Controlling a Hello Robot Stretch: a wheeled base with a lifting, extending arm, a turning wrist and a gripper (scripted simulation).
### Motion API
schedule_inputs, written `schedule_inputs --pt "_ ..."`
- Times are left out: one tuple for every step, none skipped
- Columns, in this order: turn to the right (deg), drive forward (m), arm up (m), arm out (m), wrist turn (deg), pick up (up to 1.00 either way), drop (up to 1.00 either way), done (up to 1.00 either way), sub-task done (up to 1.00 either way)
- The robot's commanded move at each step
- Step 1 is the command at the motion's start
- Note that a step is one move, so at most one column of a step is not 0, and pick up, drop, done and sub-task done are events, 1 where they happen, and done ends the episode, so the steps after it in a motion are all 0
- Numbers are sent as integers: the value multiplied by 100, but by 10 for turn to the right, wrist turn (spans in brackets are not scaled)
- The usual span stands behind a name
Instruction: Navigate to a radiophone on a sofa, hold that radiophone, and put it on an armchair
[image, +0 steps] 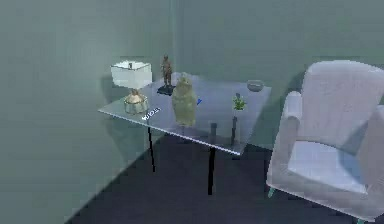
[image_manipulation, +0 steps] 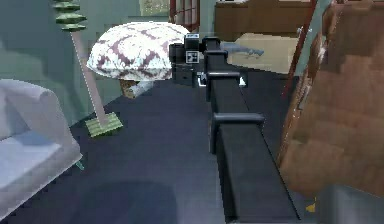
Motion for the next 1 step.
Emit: schedule_inputs --pt "270 0 0 0 0 0 0 0 0"
